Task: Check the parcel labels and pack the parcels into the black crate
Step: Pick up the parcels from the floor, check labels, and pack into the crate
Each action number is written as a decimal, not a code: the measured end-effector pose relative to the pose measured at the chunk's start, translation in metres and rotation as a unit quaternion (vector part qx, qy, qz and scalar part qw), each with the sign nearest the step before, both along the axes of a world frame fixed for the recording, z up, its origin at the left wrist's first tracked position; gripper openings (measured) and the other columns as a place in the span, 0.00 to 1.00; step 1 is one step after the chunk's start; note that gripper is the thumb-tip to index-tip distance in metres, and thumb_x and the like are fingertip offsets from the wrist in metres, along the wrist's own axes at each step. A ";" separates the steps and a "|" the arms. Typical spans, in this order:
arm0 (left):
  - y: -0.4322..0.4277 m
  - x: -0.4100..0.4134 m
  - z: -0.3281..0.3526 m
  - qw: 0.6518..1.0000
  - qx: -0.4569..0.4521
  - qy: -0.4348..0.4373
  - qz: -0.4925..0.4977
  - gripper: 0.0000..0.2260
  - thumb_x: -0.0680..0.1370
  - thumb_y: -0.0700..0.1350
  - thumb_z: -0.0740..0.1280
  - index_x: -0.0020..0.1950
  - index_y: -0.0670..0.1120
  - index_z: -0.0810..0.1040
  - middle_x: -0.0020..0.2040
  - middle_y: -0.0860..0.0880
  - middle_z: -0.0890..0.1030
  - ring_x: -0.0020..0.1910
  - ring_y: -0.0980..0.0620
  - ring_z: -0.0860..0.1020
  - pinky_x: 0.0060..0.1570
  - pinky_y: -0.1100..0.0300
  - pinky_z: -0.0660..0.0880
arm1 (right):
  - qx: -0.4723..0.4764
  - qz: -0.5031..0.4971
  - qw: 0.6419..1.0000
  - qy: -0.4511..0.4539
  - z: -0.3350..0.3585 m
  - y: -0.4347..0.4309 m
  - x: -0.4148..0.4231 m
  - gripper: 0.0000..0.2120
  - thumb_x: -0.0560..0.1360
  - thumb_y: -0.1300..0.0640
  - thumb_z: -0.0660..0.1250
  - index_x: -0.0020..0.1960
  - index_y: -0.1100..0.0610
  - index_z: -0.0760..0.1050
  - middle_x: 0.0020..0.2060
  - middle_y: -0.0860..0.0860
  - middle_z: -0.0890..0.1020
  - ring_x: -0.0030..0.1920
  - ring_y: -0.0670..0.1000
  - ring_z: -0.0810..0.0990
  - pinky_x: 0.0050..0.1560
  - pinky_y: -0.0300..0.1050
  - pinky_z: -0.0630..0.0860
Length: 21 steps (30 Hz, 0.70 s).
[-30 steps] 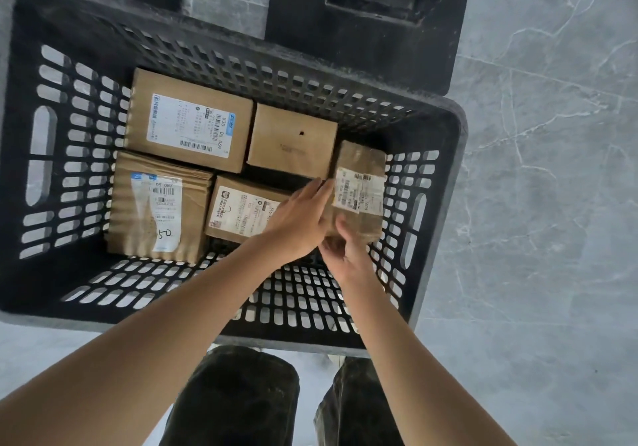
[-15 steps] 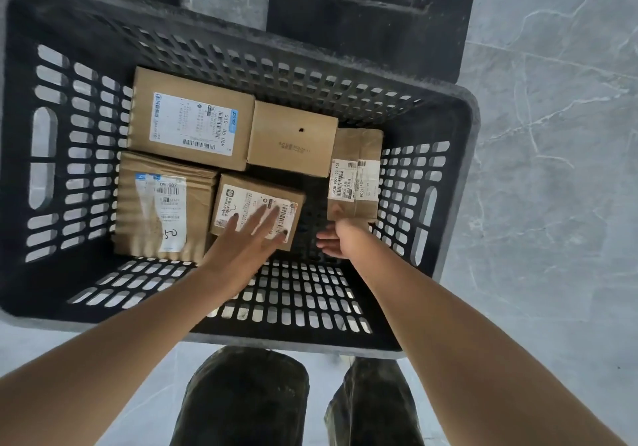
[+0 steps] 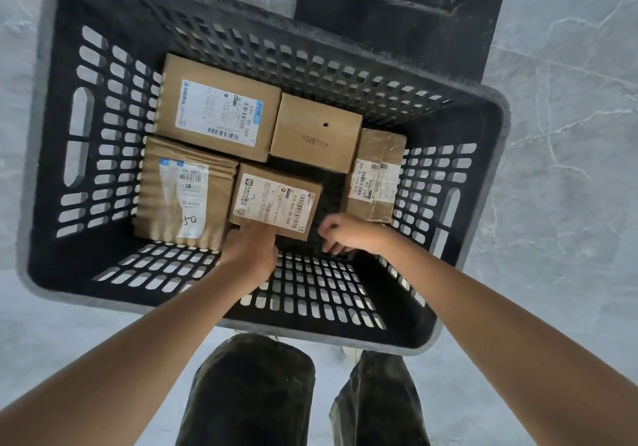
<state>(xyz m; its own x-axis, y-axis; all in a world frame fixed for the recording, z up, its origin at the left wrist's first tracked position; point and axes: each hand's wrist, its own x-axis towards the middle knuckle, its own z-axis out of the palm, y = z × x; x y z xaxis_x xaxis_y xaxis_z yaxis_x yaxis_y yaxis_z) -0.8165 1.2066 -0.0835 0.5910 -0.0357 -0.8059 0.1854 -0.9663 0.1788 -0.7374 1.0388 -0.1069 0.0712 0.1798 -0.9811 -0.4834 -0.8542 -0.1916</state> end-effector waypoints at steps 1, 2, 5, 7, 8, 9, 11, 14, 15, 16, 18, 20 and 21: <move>0.000 0.001 -0.001 0.998 0.002 0.051 0.034 0.14 0.79 0.44 0.58 0.63 0.43 0.71 0.61 0.45 0.74 0.57 0.46 0.74 0.57 0.51 0.73 | 0.014 -0.043 0.999 0.006 0.000 0.012 -0.006 0.18 0.81 0.56 0.58 0.69 0.58 0.64 0.59 0.58 0.79 0.55 0.57 0.81 0.52 0.47 0.77; 0.001 0.001 -0.003 0.995 -0.005 0.085 0.057 0.15 0.80 0.44 0.57 0.65 0.43 0.70 0.62 0.44 0.73 0.57 0.46 0.73 0.57 0.50 0.73 | 0.019 -0.099 0.995 0.009 0.001 0.022 -0.014 0.20 0.81 0.58 0.58 0.72 0.56 0.61 0.63 0.58 0.75 0.55 0.57 0.81 0.52 0.46 0.78; 0.006 0.001 -0.005 0.988 -0.031 0.084 0.125 0.14 0.80 0.44 0.57 0.64 0.44 0.71 0.55 0.45 0.77 0.48 0.48 0.78 0.47 0.53 0.76 | 0.012 -0.205 0.978 -0.042 0.003 0.040 -0.030 0.27 0.79 0.65 0.58 0.75 0.53 0.55 0.69 0.55 0.70 0.58 0.54 0.79 0.58 0.48 0.78; 0.011 0.001 -0.001 0.981 -0.046 0.070 0.175 0.11 0.80 0.44 0.57 0.59 0.45 0.72 0.44 0.46 0.79 0.36 0.50 0.77 0.32 0.57 0.73 | 0.014 -0.326 0.945 -0.020 0.005 0.039 -0.041 0.33 0.78 0.69 0.57 0.77 0.51 0.49 0.71 0.54 0.69 0.63 0.54 0.74 0.65 0.50 0.72; 0.016 0.002 0.002 0.978 -0.055 0.068 0.192 0.10 0.80 0.43 0.56 0.58 0.44 0.72 0.42 0.46 0.78 0.33 0.51 0.75 0.28 0.59 0.69 | 0.012 -0.380 0.925 0.004 0.010 0.037 -0.046 0.34 0.78 0.69 0.57 0.77 0.51 0.48 0.71 0.55 0.68 0.66 0.55 0.72 0.68 0.52 0.69; 0.020 0.003 0.006 0.975 -0.062 0.071 0.202 0.10 0.80 0.43 0.56 0.58 0.44 0.72 0.42 0.46 0.78 0.32 0.51 0.74 0.28 0.59 0.68 | 0.004 -0.395 0.919 0.008 0.017 0.035 -0.050 0.33 0.78 0.69 0.57 0.77 0.51 0.49 0.71 0.56 0.67 0.68 0.57 0.70 0.68 0.53 0.68; 0.029 0.004 0.018 0.971 -0.071 0.081 0.213 0.10 0.80 0.43 0.56 0.58 0.42 0.73 0.46 0.44 0.79 0.33 0.50 0.74 0.30 0.58 0.71 | -0.024 -0.297 0.954 -0.026 0.034 0.032 -0.057 0.30 0.78 0.67 0.57 0.77 0.53 0.52 0.68 0.60 0.71 0.62 0.59 0.74 0.63 0.56 0.71; 0.036 0.006 0.055 0.973 -0.069 0.059 0.214 0.11 0.80 0.42 0.55 0.57 0.41 0.74 0.47 0.44 0.79 0.34 0.49 0.74 0.33 0.55 0.73 | -0.037 -0.179 0.981 -0.062 0.076 0.030 -0.059 0.23 0.80 0.62 0.55 0.74 0.55 0.59 0.50 0.56 0.79 0.42 0.54 0.76 0.51 0.57 0.75; 0.036 0.006 0.071 0.973 -0.068 0.044 0.216 0.11 0.80 0.42 0.55 0.57 0.41 0.74 0.47 0.44 0.79 0.34 0.50 0.75 0.32 0.56 0.72 | -0.035 -0.156 0.985 -0.070 0.093 0.030 -0.057 0.21 0.80 0.61 0.55 0.72 0.55 0.62 0.50 0.55 0.78 0.43 0.58 0.78 0.52 0.58 0.75; 0.036 0.006 0.089 0.972 -0.072 0.033 0.220 0.12 0.80 0.42 0.55 0.58 0.42 0.74 0.48 0.45 0.79 0.34 0.51 0.75 0.32 0.58 0.72 | -0.031 -0.132 0.988 -0.080 0.111 0.030 -0.054 0.19 0.80 0.61 0.54 0.71 0.56 0.64 0.54 0.56 0.77 0.49 0.63 0.79 0.54 0.59 0.75; 0.034 0.010 0.131 0.970 -0.088 0.019 0.227 0.13 0.80 0.43 0.55 0.60 0.43 0.74 0.52 0.45 0.79 0.38 0.52 0.77 0.36 0.59 0.74 | -0.017 -0.087 0.991 -0.103 0.148 0.032 -0.044 0.17 0.80 0.61 0.53 0.68 0.56 0.68 0.60 0.58 0.77 0.58 0.65 0.77 0.57 0.59 0.74; 0.033 0.016 0.177 0.970 -0.097 0.005 0.223 0.13 0.80 0.43 0.55 0.62 0.44 0.73 0.57 0.45 0.78 0.45 0.50 0.78 0.46 0.54 0.78 | -0.014 -0.089 0.988 -0.124 0.191 0.038 -0.030 0.16 0.81 0.61 0.52 0.65 0.58 0.71 0.58 0.60 0.79 0.58 0.63 0.78 0.55 0.54 0.77; 0.033 0.021 0.202 0.970 -0.099 -0.008 0.220 0.13 0.81 0.44 0.55 0.61 0.44 0.73 0.57 0.46 0.78 0.46 0.50 0.78 0.49 0.52 0.78 | -0.013 -0.109 0.985 -0.133 0.215 0.043 -0.022 0.15 0.81 0.62 0.52 0.64 0.59 0.72 0.57 0.61 0.80 0.57 0.61 0.79 0.49 0.46 0.79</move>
